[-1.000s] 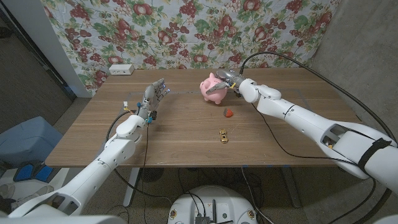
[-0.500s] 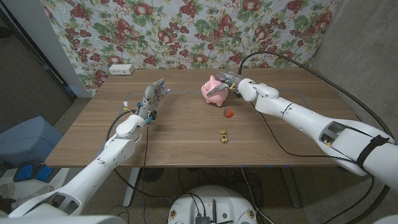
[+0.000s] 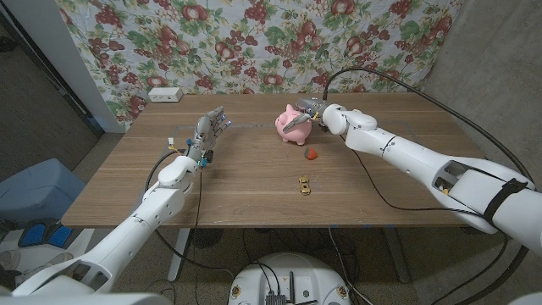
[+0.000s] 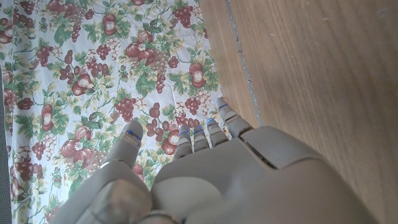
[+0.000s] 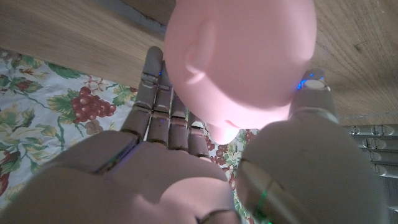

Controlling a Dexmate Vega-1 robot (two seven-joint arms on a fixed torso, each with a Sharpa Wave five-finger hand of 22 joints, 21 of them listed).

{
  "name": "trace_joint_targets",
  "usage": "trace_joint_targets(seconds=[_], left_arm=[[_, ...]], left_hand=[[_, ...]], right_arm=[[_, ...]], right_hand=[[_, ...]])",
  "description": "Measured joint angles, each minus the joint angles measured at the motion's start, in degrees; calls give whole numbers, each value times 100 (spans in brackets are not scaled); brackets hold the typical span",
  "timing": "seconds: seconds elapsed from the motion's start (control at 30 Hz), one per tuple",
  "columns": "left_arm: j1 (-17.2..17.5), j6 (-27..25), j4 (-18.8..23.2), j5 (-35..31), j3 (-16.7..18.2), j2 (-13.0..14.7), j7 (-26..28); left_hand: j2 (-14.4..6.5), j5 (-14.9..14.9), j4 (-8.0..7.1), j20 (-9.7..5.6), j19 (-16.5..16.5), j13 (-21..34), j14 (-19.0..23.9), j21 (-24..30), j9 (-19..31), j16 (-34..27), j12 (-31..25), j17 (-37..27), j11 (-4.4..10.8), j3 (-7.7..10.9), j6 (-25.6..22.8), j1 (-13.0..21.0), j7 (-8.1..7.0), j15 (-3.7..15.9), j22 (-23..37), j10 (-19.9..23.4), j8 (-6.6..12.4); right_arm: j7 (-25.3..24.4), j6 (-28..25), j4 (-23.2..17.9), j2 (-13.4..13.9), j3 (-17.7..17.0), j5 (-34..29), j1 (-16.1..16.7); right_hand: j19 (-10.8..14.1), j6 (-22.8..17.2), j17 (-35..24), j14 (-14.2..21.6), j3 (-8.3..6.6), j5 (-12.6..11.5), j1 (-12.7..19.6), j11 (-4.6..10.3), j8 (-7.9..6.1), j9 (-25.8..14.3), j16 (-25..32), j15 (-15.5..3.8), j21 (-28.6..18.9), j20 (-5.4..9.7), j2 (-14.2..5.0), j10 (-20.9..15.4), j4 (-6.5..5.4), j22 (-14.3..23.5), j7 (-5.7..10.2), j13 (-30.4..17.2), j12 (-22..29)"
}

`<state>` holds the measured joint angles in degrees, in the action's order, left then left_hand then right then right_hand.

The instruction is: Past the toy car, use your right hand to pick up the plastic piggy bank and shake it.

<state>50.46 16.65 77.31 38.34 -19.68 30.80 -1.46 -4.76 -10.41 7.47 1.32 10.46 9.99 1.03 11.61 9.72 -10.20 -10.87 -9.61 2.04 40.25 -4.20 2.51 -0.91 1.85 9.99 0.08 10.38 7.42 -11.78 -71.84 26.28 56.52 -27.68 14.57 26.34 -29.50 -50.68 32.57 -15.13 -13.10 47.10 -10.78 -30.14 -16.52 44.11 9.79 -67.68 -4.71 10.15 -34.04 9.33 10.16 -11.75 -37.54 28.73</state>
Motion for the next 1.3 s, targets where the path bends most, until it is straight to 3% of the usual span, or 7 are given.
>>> trace_joint_targets(seconds=[0.2, 0.3, 0.5, 0.63, 0.7, 0.77, 1.3], left_arm=[[-21, 5, -29, 1, -6, -10, -11], [-51, 6, -61, 1, -14, -22, -18], [-81, 7, -98, 1, -26, -38, -48], [-118, 7, -140, 1, -37, -53, -63], [-118, 7, -140, 1, -37, -53, -66], [-147, 7, -173, -1, -47, -66, -72], [-221, 15, -265, -6, -68, -99, -123]], left_hand=[[0, 0, 0, 0, 0, 0, 0, 0, 0, 0, 0, 0, 0, 0, -22, 0, -22, 0, 0, 0, 0], [0, 0, 0, 0, 0, 0, 0, 0, 0, 0, 0, 0, 0, 0, -21, 0, -22, 0, 0, 0, 0], [0, 0, -1, 0, 0, 0, 0, 0, 0, 0, 0, 0, 0, 0, -21, 0, -22, 0, 0, 0, 0], [0, 0, -1, 0, 0, 0, 0, 0, 0, 0, 0, 0, 0, 0, -21, 0, -22, 0, 0, 0, 0], [0, 0, -1, 0, 0, 0, 0, 0, 0, 0, 0, 0, 0, 0, -21, 0, -22, 0, 0, 0, 0], [0, 0, -1, 0, 0, 0, 0, 0, 0, 0, 0, -1, 0, 0, -21, 0, -22, 0, 0, 0, 0], [0, 0, -1, 0, 0, 0, 0, 0, 0, 0, 0, -1, 0, 0, -21, 0, -21, 0, 0, 0, 0]], right_arm=[[51, -53, 26, -1, 54, -14, -54], [110, -102, 28, -1, 68, -36, -75], [193, -167, 40, -1, 117, -44, -146], [318, -264, 52, -3, 153, -55, -187], [318, -264, 55, -9, 172, -55, -211], [460, -365, 67, -19, 197, -73, -243], [633, -153, 149, 72, -17, 305, -257]], right_hand=[[-635, 234, 243, -287, 0, -2, -189, 446, 459, -67, -629, -348, 132, 244, -189, 243, 0, -4, 235, 232, -475], [-869, 458, 460, -517, 0, -488, -189, 683, 781, -73, -934, -578, 239, 178, -190, 479, 0, -4, 582, 333, -774], [-1325, 888, 706, -966, 0, -205, -355, 1160, 1342, 200, -1373, -1026, 539, -31, -355, 886, 0, -30, 1133, 495, -1293], [-1674, 1413, 855, -1255, -132, 134, -648, 1116, 1634, 325, -1629, -1220, 795, -155, -534, 1419, 129, -30, 1105, 557, -1527], [-1886, 1738, 965, -1589, -473, 189, -710, 1036, 1787, 383, -1810, -1204, 996, -228, -512, 1753, -46, -30, 1066, 622, -1654], [-2091, 2044, 1063, -1868, -530, 189, -785, 965, 1891, 433, -1977, -1126, 1188, -288, -494, 2061, -90, -30, 987, 679, -1734], [-2907, 3272, 1556, -2971, 273, -156, -1774, 546, 1978, 534, -2719, -651, 2215, -657, -66, 3296, -412, -57, 766, 1073, -1815]])
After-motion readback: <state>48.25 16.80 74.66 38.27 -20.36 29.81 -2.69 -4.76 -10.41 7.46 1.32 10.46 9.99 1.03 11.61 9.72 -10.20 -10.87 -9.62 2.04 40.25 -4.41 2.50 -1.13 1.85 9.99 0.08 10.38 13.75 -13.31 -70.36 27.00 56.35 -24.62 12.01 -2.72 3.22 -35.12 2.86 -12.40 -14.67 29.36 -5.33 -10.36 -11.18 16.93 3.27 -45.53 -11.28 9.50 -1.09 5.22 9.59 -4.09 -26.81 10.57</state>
